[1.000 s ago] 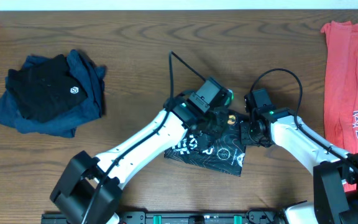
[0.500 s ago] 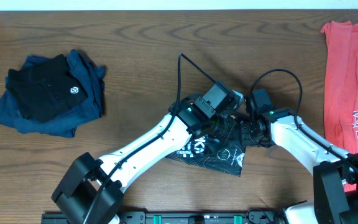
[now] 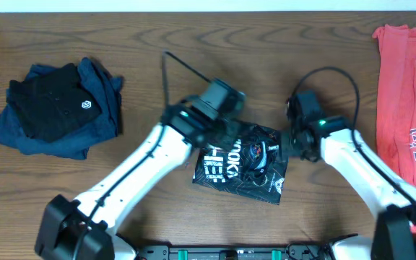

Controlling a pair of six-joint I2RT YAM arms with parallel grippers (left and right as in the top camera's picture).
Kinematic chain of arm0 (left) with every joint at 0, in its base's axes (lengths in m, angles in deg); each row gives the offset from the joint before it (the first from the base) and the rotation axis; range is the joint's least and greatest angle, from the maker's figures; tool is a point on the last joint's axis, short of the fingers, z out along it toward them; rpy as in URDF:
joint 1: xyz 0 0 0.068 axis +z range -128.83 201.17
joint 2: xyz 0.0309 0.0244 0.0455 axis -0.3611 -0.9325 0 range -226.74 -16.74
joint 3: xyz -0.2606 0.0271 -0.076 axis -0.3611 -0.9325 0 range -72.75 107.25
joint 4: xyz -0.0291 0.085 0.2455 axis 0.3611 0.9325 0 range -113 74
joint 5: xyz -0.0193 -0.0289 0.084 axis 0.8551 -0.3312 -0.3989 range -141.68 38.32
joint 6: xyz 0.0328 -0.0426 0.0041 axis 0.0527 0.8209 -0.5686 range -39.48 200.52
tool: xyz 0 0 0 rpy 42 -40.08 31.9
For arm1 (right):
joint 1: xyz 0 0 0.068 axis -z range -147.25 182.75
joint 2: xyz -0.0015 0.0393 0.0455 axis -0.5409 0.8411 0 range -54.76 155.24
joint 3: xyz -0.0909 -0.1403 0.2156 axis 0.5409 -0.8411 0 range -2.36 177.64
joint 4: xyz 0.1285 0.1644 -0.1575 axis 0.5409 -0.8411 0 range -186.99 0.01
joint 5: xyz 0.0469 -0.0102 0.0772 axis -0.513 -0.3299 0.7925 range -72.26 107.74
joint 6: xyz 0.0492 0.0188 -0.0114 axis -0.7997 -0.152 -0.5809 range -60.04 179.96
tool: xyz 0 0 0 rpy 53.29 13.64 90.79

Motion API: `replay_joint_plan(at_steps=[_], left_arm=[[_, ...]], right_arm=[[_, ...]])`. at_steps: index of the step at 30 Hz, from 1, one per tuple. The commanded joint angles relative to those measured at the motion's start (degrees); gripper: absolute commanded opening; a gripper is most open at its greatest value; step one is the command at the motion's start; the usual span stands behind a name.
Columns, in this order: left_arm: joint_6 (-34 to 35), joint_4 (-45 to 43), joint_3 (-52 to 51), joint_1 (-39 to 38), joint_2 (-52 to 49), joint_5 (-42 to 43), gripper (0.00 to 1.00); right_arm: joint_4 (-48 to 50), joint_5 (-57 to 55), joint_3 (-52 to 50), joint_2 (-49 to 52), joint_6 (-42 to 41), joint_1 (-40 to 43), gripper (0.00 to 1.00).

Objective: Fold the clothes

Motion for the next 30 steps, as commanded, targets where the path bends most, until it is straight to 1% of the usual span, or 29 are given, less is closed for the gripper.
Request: replay_joint_plan(at_steps=[1,4,7,10,16,20,25,26,28,30], left_arm=[[1.7,0.4,-0.1,3.9,-0.5,-2.2,0.38],[2.2,0.4,-0.1,6.0,-1.9,-1.9,0.4],[2.2,0.4,-0.1,6.4,-3.7,-1.7,0.42],[2.1,0.4,-0.1,6.0,-5.7,-1.7,0.42],[2.2,0.6,-0.1,5.9,-10.3,-1.7,0.43],[2.1,0.6,-0.1,5.9,-12.5,0.2,0.43],[2.1,0.6,-0.1,5.9,-12.7,0.2,0.42],[2.1,0.6,-0.1,5.9,-12.7,0.2,0.42],[2.1,0.6,-0.1,5.9,-12.7,0.2,0.42],[2.1,0.6,-0.1,5.9,-12.7,0.2,0.42]], right_arm=[[0.8,5.9,3.8,-2.3,4.4,-0.6,0.56],[2.5,12.8,3.9,-1.9,9.5,-1.0,0.56],[2.3,17.0,3.8,-0.7,15.3,-2.4,0.56],[1.9,17.2,3.8,1.4,18.1,-4.7,0.57],[2.4,9.2,3.8,6.4,18.0,-7.5,0.57],[2.6,2.2,3.8,8.7,13.9,-7.6,0.55],[4.6,1.3,3.8,10.1,13.7,-7.6,0.54],[5.0,1.3,3.8,10.2,13.7,-7.6,0.53],[5.6,1.3,3.8,10.2,13.6,-7.6,0.48],[5.8,1.4,3.8,10.2,13.7,-7.6,0.35]])
